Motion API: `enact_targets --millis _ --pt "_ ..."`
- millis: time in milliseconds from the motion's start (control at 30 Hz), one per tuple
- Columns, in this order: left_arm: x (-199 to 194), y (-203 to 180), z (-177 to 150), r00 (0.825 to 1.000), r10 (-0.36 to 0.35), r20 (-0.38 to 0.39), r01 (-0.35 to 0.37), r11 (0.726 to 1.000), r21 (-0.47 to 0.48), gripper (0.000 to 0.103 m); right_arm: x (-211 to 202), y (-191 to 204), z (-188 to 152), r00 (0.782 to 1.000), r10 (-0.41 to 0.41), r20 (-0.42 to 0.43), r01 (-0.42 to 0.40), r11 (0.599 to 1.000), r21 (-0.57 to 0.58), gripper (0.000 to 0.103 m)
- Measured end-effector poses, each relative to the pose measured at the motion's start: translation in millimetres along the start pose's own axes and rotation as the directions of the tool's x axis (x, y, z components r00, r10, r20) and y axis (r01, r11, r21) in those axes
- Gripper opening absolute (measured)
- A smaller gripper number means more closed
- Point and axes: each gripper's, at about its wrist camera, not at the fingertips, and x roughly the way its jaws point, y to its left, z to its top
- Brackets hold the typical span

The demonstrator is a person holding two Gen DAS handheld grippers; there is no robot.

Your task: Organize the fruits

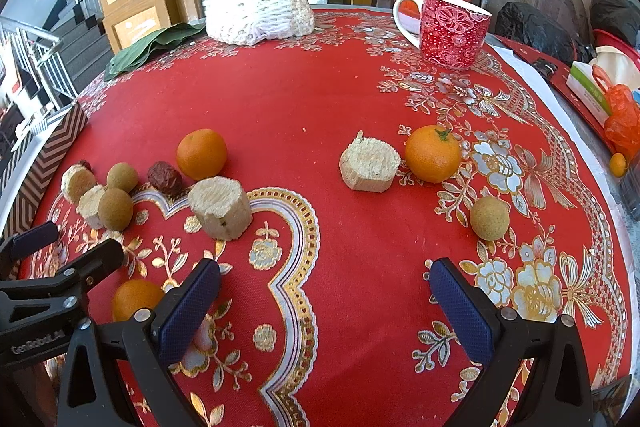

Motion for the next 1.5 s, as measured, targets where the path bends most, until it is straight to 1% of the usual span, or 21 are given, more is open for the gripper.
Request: enact_targets --millis 100,167,233,333,367,400,500,600,767,867,1067,1200,1333,1500 --pt "-18 6 -7 0.999 -0.004 0.047 0.003 1.0 0.027 0.102 -8 -5 -7 1.0 0.0 -0.013 0.0 1.0 -0.002 0.103" --pt "-26 6 -7 0.998 -0.009 0.066 0.007 0.999 0.043 0.102 -20 -9 -12 1.0 0.025 0.009 -0.025 1.0 -0.016 0.102" --pt "-34 9 -10 0.997 -0.025 0.075 0.021 0.998 0.051 0.102 -34 -10 -16 0.999 0.034 0.034 -0.033 0.999 -0.029 0.102" --pt "-41 11 -14 0.995 -0.067 0.074 0.063 0.996 0.058 0.102 -54 -12 -24 0.994 0.081 0.074 -0.077 0.995 -0.056 0.101" --pt "-42 11 -14 0.994 -0.081 0.067 0.077 0.995 0.062 0.102 -58 -12 -27 0.993 0.096 0.075 -0.091 0.994 -0.062 0.1" --pt "-43 10 -15 0.994 -0.095 0.057 0.091 0.993 0.069 0.102 -62 -11 -30 0.991 0.107 0.077 -0.102 0.992 -0.071 0.096" --pt "-48 6 -19 0.99 -0.135 0.042 0.131 0.988 0.086 0.102 -70 -7 -36 0.992 0.103 0.079 -0.095 0.991 -0.097 0.094" --pt "-52 1 -23 0.987 -0.156 0.043 0.151 0.984 0.093 0.102 -74 -6 -39 0.991 0.112 0.079 -0.104 0.989 -0.105 0.094" --pt "-58 -11 -26 0.985 -0.168 0.046 0.162 0.981 0.105 0.102 -75 -11 -42 0.992 0.104 0.071 -0.098 0.991 -0.087 0.094" --pt "-56 -18 -26 0.986 -0.158 0.043 0.153 0.983 0.102 0.102 -75 -15 -43 0.994 0.099 0.055 -0.094 0.993 -0.073 0.094" --pt "-52 -37 -28 0.988 -0.146 0.044 0.14 0.982 0.124 0.102 -79 -20 -49 0.994 0.085 0.064 -0.08 0.994 -0.078 0.094" --pt "-48 -45 -26 0.986 -0.164 0.026 0.16 0.981 0.113 0.102 -85 -24 -52 0.996 0.065 0.067 -0.058 0.993 -0.099 0.094" --pt "-44 -56 -22 0.985 -0.171 0.015 0.168 0.98 0.11 0.102 -87 -33 -55 0.996 0.054 0.066 -0.048 0.995 -0.09 0.094" --pt "-37 -65 -22 0.987 -0.161 0.008 0.159 0.98 0.117 0.102 -88 -41 -59 0.994 0.081 0.071 -0.075 0.994 -0.077 0.094"
